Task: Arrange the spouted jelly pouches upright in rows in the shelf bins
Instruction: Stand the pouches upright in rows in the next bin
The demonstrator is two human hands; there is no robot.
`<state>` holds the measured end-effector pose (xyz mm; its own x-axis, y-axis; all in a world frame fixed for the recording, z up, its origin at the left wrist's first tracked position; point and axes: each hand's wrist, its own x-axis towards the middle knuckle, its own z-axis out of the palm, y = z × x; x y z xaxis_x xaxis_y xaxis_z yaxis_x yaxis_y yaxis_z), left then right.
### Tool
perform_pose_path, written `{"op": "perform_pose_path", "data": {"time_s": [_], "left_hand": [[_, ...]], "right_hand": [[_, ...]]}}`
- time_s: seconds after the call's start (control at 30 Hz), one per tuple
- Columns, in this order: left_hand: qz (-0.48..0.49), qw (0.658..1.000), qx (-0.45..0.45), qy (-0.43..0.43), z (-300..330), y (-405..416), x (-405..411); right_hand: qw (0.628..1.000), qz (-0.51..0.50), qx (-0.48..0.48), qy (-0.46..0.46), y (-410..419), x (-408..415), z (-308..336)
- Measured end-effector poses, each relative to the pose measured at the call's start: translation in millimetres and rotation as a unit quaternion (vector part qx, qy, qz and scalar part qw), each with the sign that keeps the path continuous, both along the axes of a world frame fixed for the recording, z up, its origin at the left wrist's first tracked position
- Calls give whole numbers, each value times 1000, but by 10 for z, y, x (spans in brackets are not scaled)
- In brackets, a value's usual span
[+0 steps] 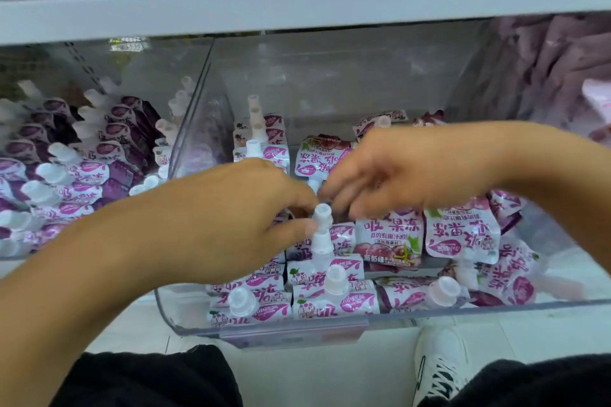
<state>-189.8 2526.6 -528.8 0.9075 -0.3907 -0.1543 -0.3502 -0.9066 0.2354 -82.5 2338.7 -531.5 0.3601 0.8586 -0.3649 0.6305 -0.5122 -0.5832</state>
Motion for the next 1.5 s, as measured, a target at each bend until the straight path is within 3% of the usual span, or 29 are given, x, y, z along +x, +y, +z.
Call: {"op": "perform_pose_path", "data": {"time_s": [0.07,0.13,0.3,0.53,0.63,0.7,0.77,0.83,1.0,1.07,1.3,1.33,1.4,1.43,1.5], "left_hand": [[0,999,-24,34,-29,-51,-14],[1,999,-34,39,-51,-97,-7],[52,993,-94,42,-158,-270,-60],[37,993,-103,34,-251,-209,-23],[20,988,-138,69,-231,-67,37],[19,983,-146,106,-178,-15,62],[21,983,-156,93,-111,2,66],[36,986,-160,43,-39,7,50],[100,977,-121,-144,35,124,79],[116,982,-90,-121,32,145,98],[63,994,39,80,-158,48,161],[62,991,48,104,-160,47,181],[49,989,59,125,-153,33,218],[47,989,59,128,-159,27,230],[55,990,48,124,-157,3,247]], "right_hand": [[984,-69,79,-145,-102,103,78],[955,-49,37,-290,-92,99,40],[933,30,-87,-348,176,14,-317],[939,30,-92,-331,211,60,-113],[952,-1,-5,-307,132,34,-74],[962,-88,111,-234,95,39,-122],[949,-167,187,-192,117,30,-200],[947,-192,196,-168,178,-33,-287],[992,-93,51,-73,140,-126,-325],[996,-62,19,-64,106,-76,-316],[997,-60,-14,49,114,6,-216],[998,-55,-32,28,76,-7,-156],[986,-24,-112,-123,-29,-69,-22],[965,-11,-168,-203,-83,-126,46],[932,5,-239,-273,-120,-246,98]]}}
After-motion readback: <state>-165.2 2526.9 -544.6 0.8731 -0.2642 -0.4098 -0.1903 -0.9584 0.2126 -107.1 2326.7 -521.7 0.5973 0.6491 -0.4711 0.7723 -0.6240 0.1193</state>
